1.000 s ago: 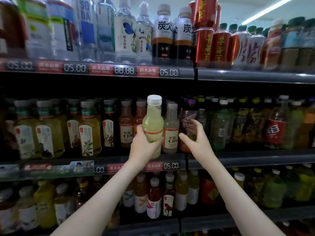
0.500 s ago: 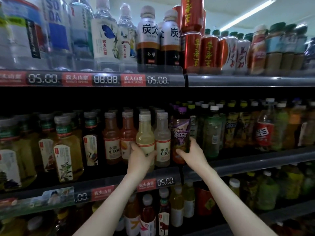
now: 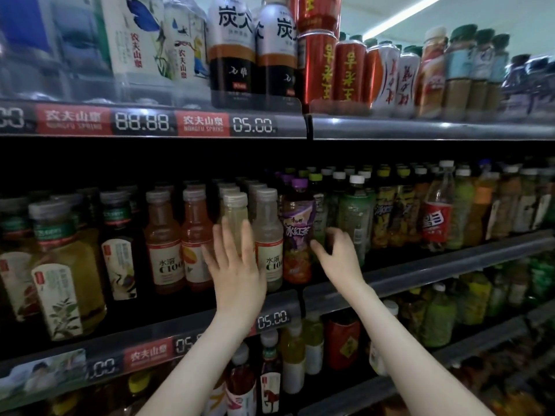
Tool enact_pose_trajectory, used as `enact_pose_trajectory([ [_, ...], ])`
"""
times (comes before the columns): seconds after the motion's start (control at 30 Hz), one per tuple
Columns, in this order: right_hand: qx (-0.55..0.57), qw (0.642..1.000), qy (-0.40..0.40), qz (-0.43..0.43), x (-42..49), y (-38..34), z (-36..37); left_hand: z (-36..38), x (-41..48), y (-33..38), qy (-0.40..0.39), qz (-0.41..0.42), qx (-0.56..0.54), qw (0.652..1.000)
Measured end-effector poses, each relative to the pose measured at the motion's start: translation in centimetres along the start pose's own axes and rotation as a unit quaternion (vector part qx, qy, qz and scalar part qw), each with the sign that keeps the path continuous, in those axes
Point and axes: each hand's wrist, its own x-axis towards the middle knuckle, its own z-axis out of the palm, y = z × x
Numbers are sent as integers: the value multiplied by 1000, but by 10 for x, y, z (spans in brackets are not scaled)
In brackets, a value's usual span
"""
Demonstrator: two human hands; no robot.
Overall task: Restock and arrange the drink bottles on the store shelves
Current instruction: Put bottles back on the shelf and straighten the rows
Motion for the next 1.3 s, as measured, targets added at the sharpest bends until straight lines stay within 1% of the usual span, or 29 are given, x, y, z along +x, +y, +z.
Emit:
enact_pose_trajectory([
  [0.07, -34, 999, 24, -7, 1, 8, -4, 6, 5, 9, 33, 91, 24, 995],
  [0.13, -55, 998, 36, -5, -1, 17, -9, 12, 8, 21, 42, 131, 26, 990],
  [0.23, -70, 997, 43, -2, -7, 26, -21, 20, 3, 39, 11, 151, 29, 988],
  [0.4, -65, 997, 37, 3, 0, 63, -62, 43, -13, 84, -48, 165, 13, 985],
  [0.5, -60, 997, 37, 7, 13, 95, -90, 67, -16, 117, -61, 167, -3, 984],
  [0.63, -61, 996, 57, 2, 30, 155, -133, 107, -24, 178, -61, 125, -12, 990],
  [0.7, -58, 997, 55, 5, 44, 190, -159, 129, -26, 217, -56, 102, -15, 993],
  [0.83, -55, 998, -7, 12, 71, 250, -209, 173, -10, 298, -65, 61, -61, 994],
  [0.97, -47, 998, -51, 5, 95, 293, -259, 210, 29, 371, -137, -47, -139, 980],
  [1.07, -21, 997, -75, 7, 107, 320, -290, 248, 67, 399, -169, -121, -190, 960],
  [1.13, -6, 996, -83, 7, 110, 337, -305, 272, 86, 405, -183, -183, -241, 935],
  [1.2, 2, 996, -85, 14, 112, 351, -318, 290, 100, 407, -186, -236, -262, 917],
  [1.3, 10, 996, -84, 19, 114, 361, -333, 302, 105, 407, -160, -259, -253, 919],
])
